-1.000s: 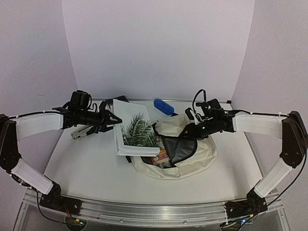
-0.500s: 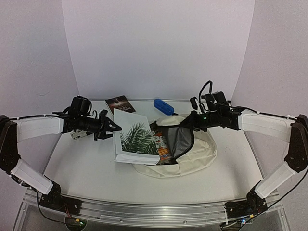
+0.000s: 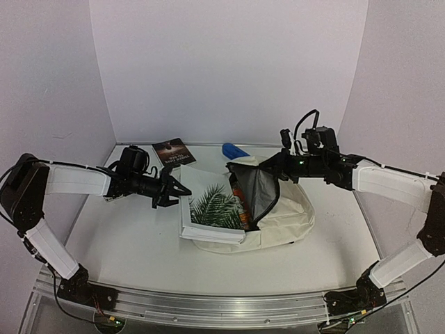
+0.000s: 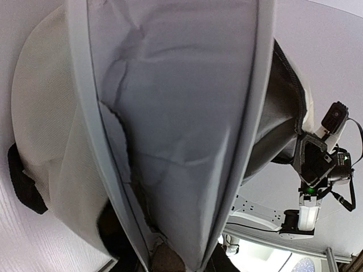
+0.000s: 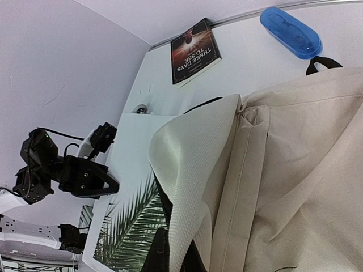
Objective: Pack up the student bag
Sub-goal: Place the book in the student bag.
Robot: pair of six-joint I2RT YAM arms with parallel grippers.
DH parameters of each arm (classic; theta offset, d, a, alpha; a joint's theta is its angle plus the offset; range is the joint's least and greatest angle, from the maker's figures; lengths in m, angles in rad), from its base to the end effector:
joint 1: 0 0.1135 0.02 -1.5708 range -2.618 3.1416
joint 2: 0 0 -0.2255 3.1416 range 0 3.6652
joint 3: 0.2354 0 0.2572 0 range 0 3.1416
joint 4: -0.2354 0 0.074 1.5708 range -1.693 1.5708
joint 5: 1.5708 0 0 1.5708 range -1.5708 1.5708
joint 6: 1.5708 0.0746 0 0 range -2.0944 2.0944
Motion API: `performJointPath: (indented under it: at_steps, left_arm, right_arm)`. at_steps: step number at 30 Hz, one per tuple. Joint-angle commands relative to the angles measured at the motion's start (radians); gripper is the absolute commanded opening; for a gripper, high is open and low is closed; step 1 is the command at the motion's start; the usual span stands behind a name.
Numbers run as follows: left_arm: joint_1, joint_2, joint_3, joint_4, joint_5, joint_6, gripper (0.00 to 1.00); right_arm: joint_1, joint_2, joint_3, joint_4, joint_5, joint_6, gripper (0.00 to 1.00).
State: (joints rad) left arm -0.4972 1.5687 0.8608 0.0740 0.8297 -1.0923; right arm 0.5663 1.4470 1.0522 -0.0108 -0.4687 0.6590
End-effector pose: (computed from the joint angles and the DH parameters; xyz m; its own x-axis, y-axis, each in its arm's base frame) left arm 0.2803 -0.2147 0.1483 -0.9893 -0.1450 0.0169 -0.0733 0.3934 -0.9164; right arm 0.2986 0.2298 0.2410 -0.7708 0.1573 -0.6173 -0.4515 0.5488 0.7036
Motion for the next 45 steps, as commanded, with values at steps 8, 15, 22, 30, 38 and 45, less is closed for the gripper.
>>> performJointPath:
  at_steps: [8,15,22,30,38,45]
  left_arm:
    - [-0.031,0.092,0.075,0.218,0.028,-0.097,0.2]
    - [-0.067,0.126,0.117,0.233,0.067,-0.086,0.2]
    - [-0.067,0.144,0.118,0.29,0.074,-0.109,0.2]
    - [-0.067,0.182,0.107,0.371,0.012,-0.145,0.2]
    - [-0.063,0.224,0.14,0.489,-0.093,-0.172,0.2]
    - [-0.06,0.266,0.165,0.509,-0.134,-0.162,0.19]
  right_arm:
    - [0.003,-0.052,0.006,0.118,-0.013,0.0,0.0]
    - [0.003,-0.041,0.015,0.123,-0.024,-0.005,0.0]
    - [0.004,-0.046,0.015,0.123,-0.042,-0.004,0.0]
    - [0.012,-0.079,0.024,0.124,-0.144,-0.032,0.0]
    - [0.02,-0.156,0.0,0.123,-0.232,-0.045,0.0]
    - [0.025,-0.191,0.002,0.124,-0.269,-0.024,0.0]
